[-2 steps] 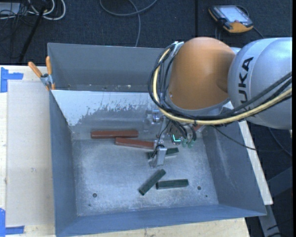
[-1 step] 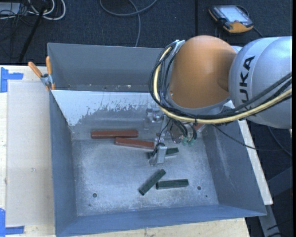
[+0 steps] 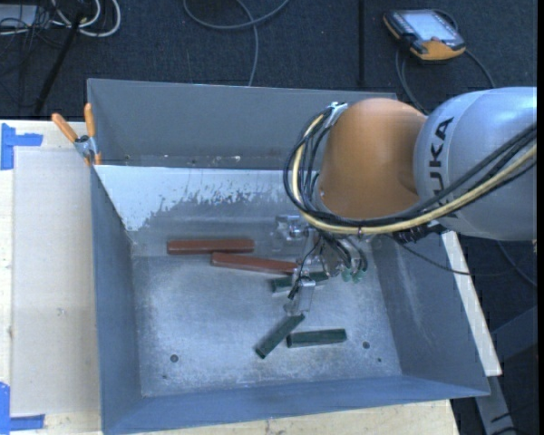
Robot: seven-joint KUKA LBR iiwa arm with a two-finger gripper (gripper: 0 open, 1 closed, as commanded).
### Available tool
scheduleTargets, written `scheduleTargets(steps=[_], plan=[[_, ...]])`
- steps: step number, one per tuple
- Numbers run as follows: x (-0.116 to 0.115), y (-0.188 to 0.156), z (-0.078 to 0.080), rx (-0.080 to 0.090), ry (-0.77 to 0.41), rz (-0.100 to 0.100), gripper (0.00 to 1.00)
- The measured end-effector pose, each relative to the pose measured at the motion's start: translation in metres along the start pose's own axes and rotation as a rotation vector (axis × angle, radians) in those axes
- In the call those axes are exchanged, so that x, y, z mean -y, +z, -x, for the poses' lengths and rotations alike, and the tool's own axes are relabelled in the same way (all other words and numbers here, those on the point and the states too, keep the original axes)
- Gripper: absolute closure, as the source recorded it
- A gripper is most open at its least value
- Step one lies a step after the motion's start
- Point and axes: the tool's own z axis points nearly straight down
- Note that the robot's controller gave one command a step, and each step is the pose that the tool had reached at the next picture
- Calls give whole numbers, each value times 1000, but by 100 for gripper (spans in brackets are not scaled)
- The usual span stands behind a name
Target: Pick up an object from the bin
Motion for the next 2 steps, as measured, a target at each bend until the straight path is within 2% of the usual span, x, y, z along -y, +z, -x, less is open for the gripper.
scheduleTargets(steps=[1,2], plan=[[-47,22,34,-5,65,-1,0],[4,34,33,-6,-11,0,0]])
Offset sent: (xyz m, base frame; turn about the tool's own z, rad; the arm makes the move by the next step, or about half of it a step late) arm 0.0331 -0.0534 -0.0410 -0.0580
